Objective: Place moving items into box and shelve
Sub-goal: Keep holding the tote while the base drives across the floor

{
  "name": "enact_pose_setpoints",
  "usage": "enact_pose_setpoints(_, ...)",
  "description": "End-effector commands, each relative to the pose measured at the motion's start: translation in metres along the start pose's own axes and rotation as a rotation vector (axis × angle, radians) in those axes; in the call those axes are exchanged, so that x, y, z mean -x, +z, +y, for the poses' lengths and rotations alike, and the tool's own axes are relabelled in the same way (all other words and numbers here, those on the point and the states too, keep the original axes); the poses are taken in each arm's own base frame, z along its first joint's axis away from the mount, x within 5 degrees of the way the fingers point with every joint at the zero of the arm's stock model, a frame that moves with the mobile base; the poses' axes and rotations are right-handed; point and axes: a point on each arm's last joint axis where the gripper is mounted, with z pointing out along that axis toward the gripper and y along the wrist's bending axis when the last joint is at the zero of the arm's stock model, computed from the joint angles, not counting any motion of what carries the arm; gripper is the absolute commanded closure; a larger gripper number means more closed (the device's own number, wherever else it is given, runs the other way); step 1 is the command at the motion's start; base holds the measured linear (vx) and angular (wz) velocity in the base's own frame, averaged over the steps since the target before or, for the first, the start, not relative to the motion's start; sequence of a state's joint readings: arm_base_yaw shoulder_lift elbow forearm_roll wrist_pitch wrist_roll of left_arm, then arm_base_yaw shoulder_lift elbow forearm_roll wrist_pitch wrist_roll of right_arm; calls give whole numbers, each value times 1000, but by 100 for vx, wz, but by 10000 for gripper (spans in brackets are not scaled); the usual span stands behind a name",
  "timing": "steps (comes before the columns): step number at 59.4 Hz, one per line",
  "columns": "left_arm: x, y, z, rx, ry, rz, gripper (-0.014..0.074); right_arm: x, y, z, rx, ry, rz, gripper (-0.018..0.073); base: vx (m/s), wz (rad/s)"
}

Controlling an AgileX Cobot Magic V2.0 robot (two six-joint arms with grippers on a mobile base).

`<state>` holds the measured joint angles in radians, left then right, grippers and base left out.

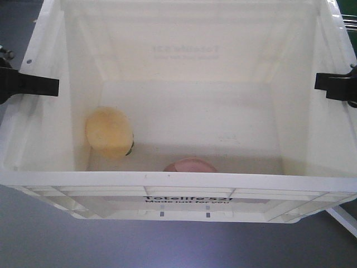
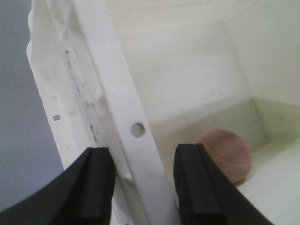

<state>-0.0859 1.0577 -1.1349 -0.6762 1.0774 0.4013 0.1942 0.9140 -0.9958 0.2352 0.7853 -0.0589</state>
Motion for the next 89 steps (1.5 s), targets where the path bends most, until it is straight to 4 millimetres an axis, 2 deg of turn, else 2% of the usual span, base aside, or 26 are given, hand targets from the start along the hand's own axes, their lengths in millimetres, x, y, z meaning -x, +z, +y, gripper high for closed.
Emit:
enact_pose_setpoints(1, 18, -17, -20, -88, 6, -183, 603, 23, -17, 8, 58, 25, -202, 565, -18, 74)
enact_pose_setpoints(52, 17, -17, -21, -91, 8, -176, 603, 23, -17, 8, 58, 25, -201, 565, -14, 79)
enact_pose_setpoints(89, 16, -17, -21, -97, 9, -163, 603, 23, -17, 8, 58, 25, -201, 565, 7, 53)
